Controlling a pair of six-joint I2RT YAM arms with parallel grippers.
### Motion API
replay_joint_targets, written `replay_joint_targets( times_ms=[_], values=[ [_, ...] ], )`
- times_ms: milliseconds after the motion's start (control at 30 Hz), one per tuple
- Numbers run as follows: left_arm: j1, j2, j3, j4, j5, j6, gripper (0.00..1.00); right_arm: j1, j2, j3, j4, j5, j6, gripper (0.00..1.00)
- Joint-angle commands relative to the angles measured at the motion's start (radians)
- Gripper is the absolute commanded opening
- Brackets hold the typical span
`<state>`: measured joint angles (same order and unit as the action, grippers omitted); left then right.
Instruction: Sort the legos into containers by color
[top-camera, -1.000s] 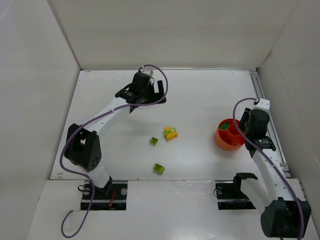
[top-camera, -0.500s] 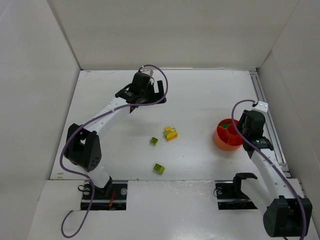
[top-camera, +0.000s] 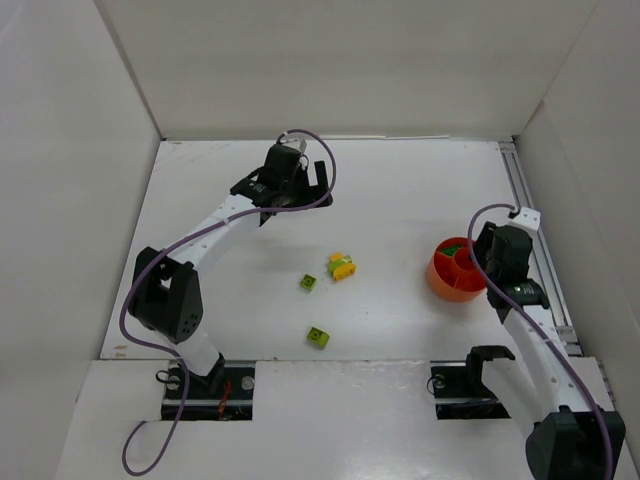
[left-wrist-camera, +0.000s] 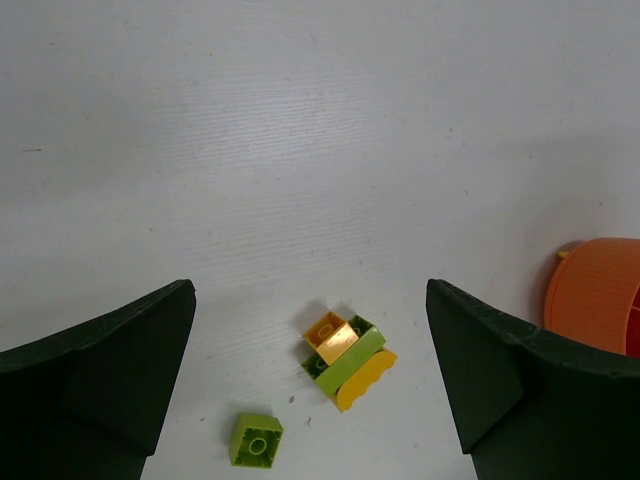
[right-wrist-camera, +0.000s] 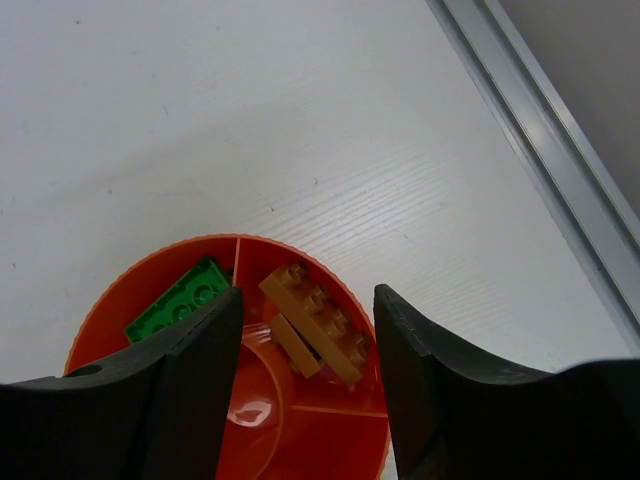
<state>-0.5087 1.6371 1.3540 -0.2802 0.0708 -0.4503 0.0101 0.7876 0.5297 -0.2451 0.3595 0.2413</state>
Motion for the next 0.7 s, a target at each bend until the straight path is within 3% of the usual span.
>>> replay_joint_targets(
  times_ms=[0, 167, 367, 567, 667],
  values=[
    [-0.004, -0.051, -0.006, 0.013, -0.008, -0.001, 0.99, 0.013, -0.025, 0.045, -0.017, 0.010, 0.015, 0.60],
    [-0.004, -0.060, -0.006, 0.013, -0.008, -0.001, 1.00, 0.013, -0.054, 0.091, -0.026, -0.039, -0.072, 0.61],
    [-0.004, -0.088, -0.042, 0.013, 0.014, -0.014, 1.00, 0.051, -0.051, 0.160, -0.008, -0.296, -0.282, 0.79],
    [-0.004, -0.187, -0.167, 0.033, 0.014, -0.077, 1.00, 0.305, 0.106, 0.257, 0.003, -0.389, -0.395, 0.84],
    [-0.004, -0.253, -0.263, 0.024, 0.000, -0.100, 1.00, 0.520, 0.243, 0.314, -0.006, -0.289, -0.431, 0.84]
  ],
)
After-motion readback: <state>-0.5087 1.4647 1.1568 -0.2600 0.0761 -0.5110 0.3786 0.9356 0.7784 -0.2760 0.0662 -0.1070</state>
